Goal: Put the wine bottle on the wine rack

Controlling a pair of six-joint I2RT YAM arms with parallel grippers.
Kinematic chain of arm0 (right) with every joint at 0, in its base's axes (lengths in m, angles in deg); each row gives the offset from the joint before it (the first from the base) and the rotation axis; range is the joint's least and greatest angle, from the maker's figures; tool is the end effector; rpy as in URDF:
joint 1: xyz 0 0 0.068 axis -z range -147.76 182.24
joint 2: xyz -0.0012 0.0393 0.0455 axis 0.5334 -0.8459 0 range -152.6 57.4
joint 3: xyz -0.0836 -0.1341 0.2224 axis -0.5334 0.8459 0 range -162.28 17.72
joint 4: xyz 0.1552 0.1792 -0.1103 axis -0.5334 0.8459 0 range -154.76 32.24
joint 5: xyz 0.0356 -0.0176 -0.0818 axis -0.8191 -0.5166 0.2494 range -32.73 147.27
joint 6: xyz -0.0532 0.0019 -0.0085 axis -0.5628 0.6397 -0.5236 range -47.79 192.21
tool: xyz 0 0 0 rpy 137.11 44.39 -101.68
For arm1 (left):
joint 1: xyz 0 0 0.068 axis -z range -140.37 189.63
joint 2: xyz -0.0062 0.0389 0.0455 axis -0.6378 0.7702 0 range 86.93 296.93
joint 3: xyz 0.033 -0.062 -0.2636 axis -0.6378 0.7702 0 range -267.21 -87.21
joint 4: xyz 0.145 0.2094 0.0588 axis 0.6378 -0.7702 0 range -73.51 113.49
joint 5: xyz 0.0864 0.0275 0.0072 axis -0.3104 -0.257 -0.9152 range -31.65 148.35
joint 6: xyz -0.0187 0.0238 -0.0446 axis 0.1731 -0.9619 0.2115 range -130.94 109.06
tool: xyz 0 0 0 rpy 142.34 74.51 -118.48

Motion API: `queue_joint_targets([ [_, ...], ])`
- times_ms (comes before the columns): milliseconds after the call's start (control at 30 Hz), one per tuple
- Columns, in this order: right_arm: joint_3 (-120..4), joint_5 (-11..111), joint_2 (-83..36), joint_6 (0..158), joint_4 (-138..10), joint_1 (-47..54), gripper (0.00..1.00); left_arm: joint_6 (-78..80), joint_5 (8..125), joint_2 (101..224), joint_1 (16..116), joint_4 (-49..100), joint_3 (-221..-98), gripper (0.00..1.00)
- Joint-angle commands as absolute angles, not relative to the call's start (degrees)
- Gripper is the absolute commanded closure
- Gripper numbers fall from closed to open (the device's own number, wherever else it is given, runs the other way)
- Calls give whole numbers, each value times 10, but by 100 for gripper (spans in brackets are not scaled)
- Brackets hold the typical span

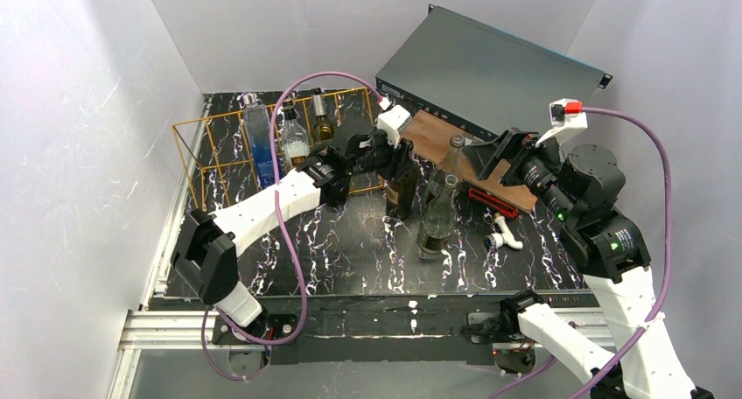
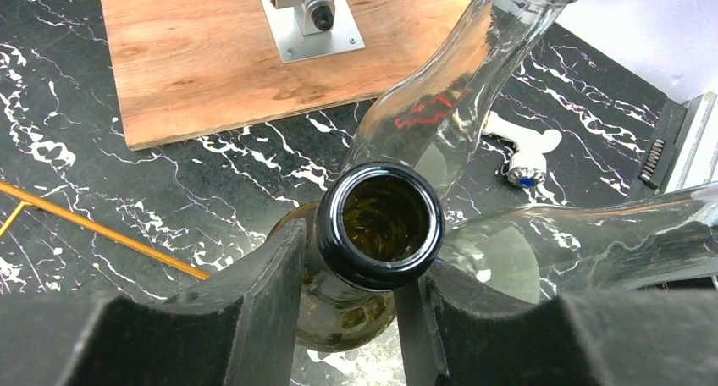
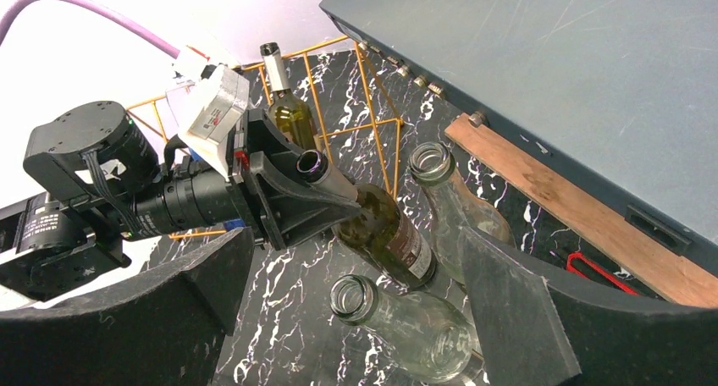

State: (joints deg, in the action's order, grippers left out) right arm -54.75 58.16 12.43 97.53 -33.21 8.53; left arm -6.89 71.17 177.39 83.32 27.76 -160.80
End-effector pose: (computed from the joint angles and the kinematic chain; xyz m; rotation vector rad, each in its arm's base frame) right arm 0.1213 0.0527 0.4586 0.0358 1.6801 0.6377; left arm 0.2693 -0.2683 0.3401 0.7835 1.6831 -0.7893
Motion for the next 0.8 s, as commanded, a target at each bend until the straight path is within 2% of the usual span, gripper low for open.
queue_joint_targets([
  [0,-544,581,132,971,-357,86,0,-58,722,1768,832,275,-1625,73],
  [433,-549,580,127,976,-357,87,0,-65,697,1694,831,274,-1605,100],
  [767,-543,576,121,987,-363,86,0,-50,655,1668,792,269,-1607,100],
])
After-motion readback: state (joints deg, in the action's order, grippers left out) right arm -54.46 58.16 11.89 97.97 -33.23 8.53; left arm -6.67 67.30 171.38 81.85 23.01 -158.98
